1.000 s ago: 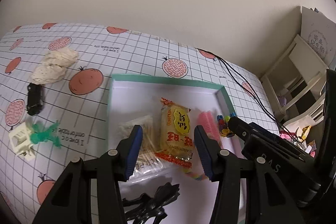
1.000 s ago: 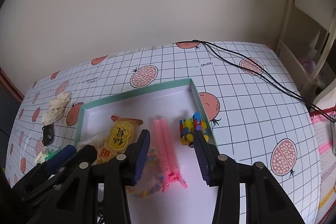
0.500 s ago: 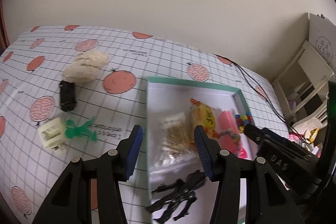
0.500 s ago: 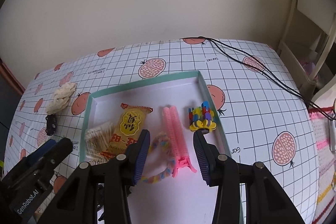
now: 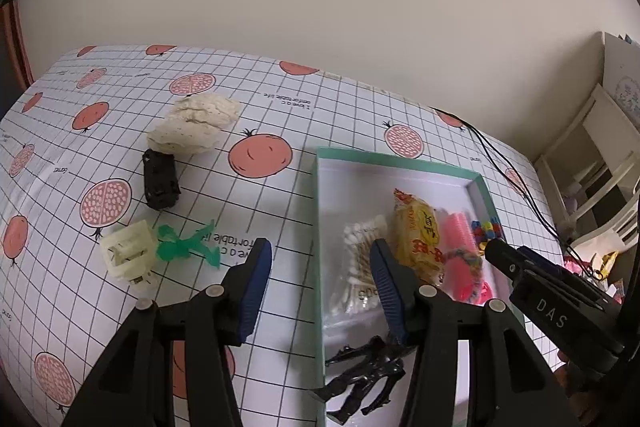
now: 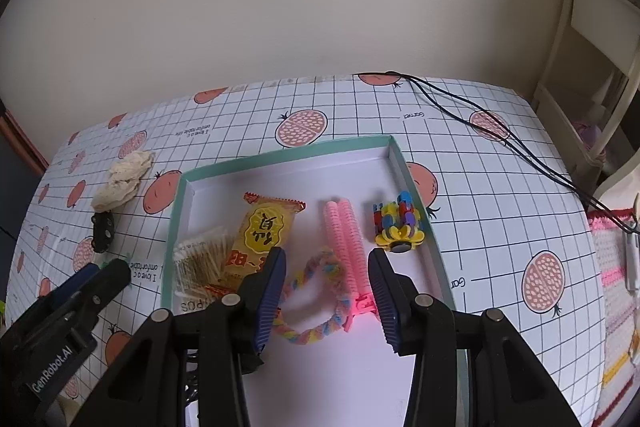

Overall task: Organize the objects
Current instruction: 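Withdraw both open tools from the tray back toward the remaining items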

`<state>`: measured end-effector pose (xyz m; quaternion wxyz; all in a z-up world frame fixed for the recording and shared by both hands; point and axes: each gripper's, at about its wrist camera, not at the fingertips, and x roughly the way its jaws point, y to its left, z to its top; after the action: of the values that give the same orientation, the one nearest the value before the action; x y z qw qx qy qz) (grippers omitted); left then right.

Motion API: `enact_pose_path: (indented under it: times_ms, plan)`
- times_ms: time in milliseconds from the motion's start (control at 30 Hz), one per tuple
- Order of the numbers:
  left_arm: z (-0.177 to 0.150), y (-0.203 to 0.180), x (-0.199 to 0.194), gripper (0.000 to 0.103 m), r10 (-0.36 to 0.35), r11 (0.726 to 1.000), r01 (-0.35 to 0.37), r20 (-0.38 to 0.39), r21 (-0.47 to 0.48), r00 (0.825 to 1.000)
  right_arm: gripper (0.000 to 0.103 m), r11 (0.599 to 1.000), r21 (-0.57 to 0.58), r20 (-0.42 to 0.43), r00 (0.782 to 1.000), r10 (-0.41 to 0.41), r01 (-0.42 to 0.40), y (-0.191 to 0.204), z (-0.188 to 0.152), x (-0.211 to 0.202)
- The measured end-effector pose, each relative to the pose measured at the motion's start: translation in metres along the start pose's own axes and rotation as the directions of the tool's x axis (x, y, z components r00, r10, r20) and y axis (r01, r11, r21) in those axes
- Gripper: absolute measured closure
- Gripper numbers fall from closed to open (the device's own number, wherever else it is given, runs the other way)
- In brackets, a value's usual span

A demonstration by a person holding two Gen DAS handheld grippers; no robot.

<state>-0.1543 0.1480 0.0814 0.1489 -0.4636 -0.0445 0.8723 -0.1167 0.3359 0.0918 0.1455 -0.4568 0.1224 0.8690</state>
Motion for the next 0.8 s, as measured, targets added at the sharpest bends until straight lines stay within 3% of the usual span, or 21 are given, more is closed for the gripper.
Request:
enact_pose_path:
  times_ms: [233,300,367,433,800]
  plan:
    - [0.002,0.006,0.0,0.049,0.003,1.0,-0.003,-0.001,-0.015,1.0,0.056,1.0,-0.015,-0.003,1.0,-0.007,0.007,0.003,0.0,0.002]
    - [0.002,0.007,0.001,0.044,0.01,1.0,-0.01,0.001,-0.015,1.0,0.056,1.0,-0.019,-0.003,1.0,-0.013,0.013,0.002,-0.001,0.002]
    - [0.002,0.009,0.001,0.028,0.026,0.999,-0.026,0.006,-0.024,1.0,0.054,1.0,-0.001,-0.005,1.0,-0.012,0.012,0.0,0.0,0.003]
    - [0.002,0.011,0.001,0.023,0.037,0.999,-0.036,0.011,-0.038,0.999,0.047,1.0,0.01,-0.004,1.0,-0.009,0.009,-0.002,-0.001,0.003]
    - [0.003,0.02,0.003,0.002,0.091,0.994,-0.089,0.035,-0.064,0.995,0.033,1.0,0.0,0.004,1.0,-0.003,0.003,-0.002,0.0,0.007]
